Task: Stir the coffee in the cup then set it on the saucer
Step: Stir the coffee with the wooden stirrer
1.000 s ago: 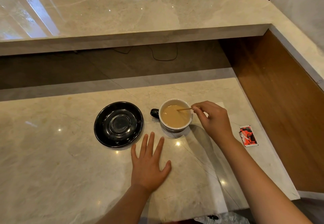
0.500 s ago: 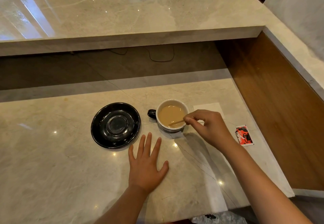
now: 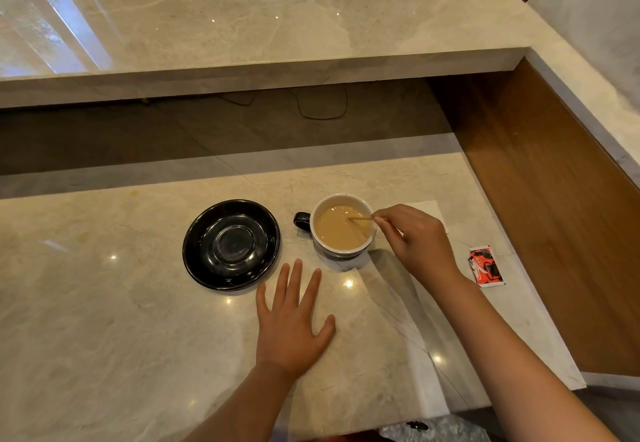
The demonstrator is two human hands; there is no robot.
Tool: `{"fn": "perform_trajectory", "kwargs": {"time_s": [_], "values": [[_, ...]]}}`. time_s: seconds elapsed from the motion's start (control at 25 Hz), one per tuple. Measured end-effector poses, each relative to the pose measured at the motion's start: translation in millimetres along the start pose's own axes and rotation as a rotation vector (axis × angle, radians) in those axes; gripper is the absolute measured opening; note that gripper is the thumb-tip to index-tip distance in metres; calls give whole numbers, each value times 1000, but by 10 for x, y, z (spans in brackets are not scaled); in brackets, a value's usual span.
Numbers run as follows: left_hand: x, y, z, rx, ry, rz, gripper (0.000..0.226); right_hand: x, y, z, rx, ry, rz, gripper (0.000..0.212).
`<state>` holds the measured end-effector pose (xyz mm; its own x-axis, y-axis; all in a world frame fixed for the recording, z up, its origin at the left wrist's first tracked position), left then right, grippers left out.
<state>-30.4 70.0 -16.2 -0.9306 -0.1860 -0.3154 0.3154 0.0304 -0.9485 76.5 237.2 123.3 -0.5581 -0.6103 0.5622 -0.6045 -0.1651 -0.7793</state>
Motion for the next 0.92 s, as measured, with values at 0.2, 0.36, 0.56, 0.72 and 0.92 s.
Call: {"fn": "perform_trajectory", "kwargs": {"time_s": [0.2, 0.36, 0.56, 0.72, 0.92], "values": [[11, 10, 2, 6, -1, -11, 73, 18, -129, -27, 62, -3, 69, 7], [15, 18, 2, -3, 1, -5, 73, -10, -102, 14, 128, 95, -14, 8], [26, 31, -4, -3, -2, -8, 72, -30, 35, 148, 157, 260, -211, 10], [24, 28, -5, 0, 0, -21, 73, -80, -60, 184, 57, 308, -297, 11], [12, 5, -2, 3, 2, -20, 73, -233, -302, 225, -41, 361, -321, 11]]}}
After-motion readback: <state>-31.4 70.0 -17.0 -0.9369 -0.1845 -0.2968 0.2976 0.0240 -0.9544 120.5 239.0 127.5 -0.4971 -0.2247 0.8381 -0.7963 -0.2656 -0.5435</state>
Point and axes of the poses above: each hand's wrist, its own z-axis away from the middle knuckle, its own y-axis out of the palm, x = y × z, the point moved 7 cm from there along -z, towards the middle knuckle, and after that the axes turned 13 degrees about y, right-handed, at the moved point
